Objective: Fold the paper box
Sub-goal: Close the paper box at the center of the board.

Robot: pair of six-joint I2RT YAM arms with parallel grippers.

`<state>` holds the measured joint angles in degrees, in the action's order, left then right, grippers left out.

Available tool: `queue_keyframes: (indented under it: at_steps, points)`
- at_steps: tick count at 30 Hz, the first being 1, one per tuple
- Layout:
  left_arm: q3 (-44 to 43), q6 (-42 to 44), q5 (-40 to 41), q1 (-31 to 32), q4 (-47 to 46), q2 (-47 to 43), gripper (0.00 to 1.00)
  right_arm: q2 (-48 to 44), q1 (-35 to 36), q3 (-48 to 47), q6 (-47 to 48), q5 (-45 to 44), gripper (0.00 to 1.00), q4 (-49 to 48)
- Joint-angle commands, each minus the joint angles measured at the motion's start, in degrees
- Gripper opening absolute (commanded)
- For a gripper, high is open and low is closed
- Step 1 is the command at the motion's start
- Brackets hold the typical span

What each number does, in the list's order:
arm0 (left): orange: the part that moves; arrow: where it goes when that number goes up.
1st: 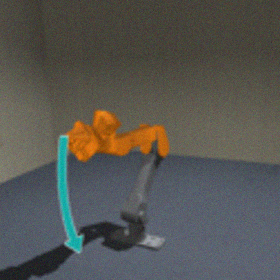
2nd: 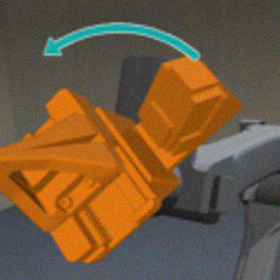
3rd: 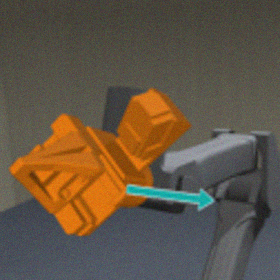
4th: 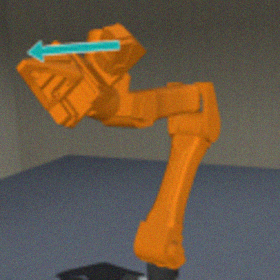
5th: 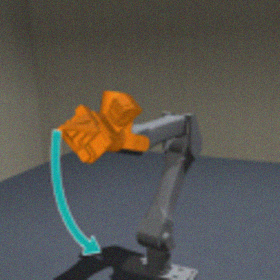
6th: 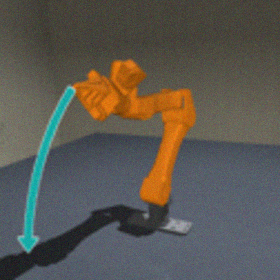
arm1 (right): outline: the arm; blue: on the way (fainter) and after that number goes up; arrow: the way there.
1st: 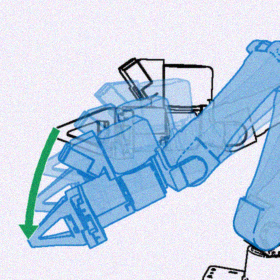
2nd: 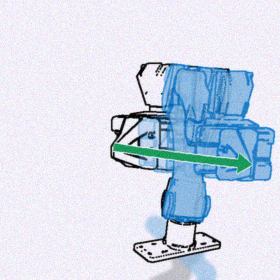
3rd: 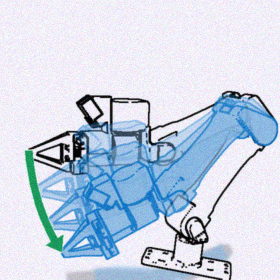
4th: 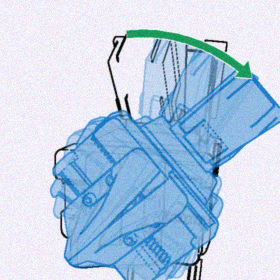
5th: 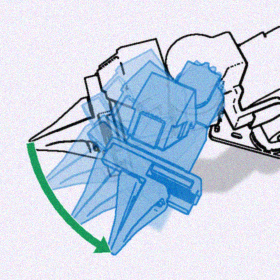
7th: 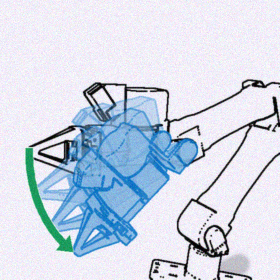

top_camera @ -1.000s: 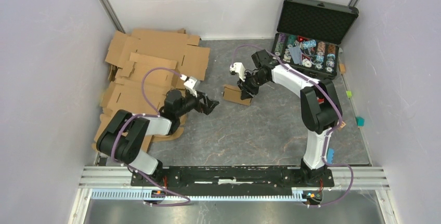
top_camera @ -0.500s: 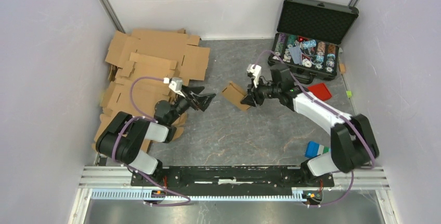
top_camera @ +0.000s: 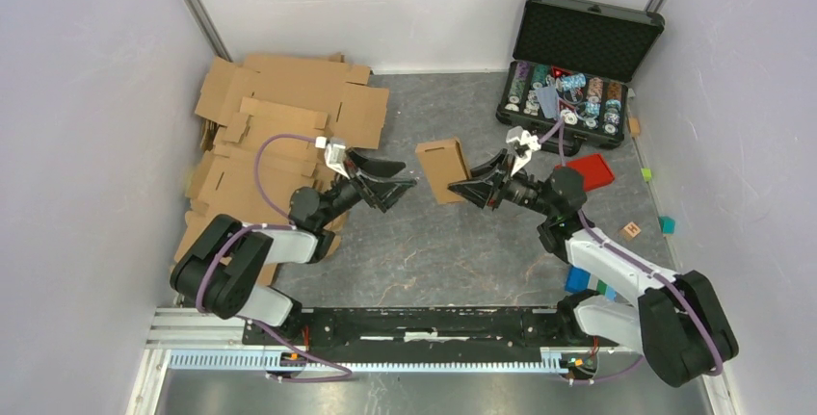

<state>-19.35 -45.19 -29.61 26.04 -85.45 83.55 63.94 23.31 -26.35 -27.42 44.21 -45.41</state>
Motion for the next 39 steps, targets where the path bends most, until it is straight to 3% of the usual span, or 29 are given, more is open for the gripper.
queue_keyframes:
  at_steps: [1, 5, 10, 15, 19, 23, 28, 31, 35, 38, 39]
  points:
    - [-1.8, -1.5, -2.5, 3.5, -3.8, -0.8, 1.0, 1.9, 0.2, 3.7, -16.2, 2.0, 0.15, -25.8]
    - [-1.9, -2.1, -2.0, 3.9, -3.8, -1.0, 1.0, 5.5, 2.4, 5.8, -23.3, 1.9, 0.16, -37.7]
    - [-3.1, -3.7, -3.8, 4.7, -3.8, -0.4, 0.98, 8.7, 6.9, 6.3, -22.1, -0.5, 0.17, -38.5]
    - [-2.8, -4.0, -5.0, 5.0, -3.8, -0.6, 0.92, 7.6, 9.2, 5.7, -13.5, -4.3, 0.18, -27.7]
    - [-0.7, -2.6, -5.1, 4.9, -3.8, -2.3, 0.98, 5.4, 8.7, 7.6, -11.3, -7.4, 0.17, -26.5]
    - [2.8, -1.8, -0.9, 3.0, -3.8, -4.8, 1.0, 1.5, 5.7, 9.8, -9.5, -10.5, 0.16, -23.6]
    - [1.8, -4.0, -1.6, 2.2, -3.8, -2.9, 1.0, -4.9, 0.6, 13.5, -7.4, -14.8, 0.15, -19.2]
    - [0.1, -4.5, -5.0, 2.3, -3.8, -1.3, 1.0, -5.2, 0.5, 11.1, -4.6, -11.0, 0.17, -15.4]
    - [-2.5, -3.5, -7.3, 4.4, -3.8, 0.4, 1.0, -0.8, 1.9, 8.9, -9.1, -2.4, 0.17, -21.9]
    - [-4.3, -2.4, -8.3, 6.5, -3.8, 0.6, 0.99, 1.2, 4.9, 7.6, -8.0, -1.7, 0.17, -20.9]
    - [-5.1, -2.2, -9.0, 7.2, -3.8, 0.9, 0.94, 1.6, 5.7, 7.5, -8.2, -1.7, 0.17, -22.1]
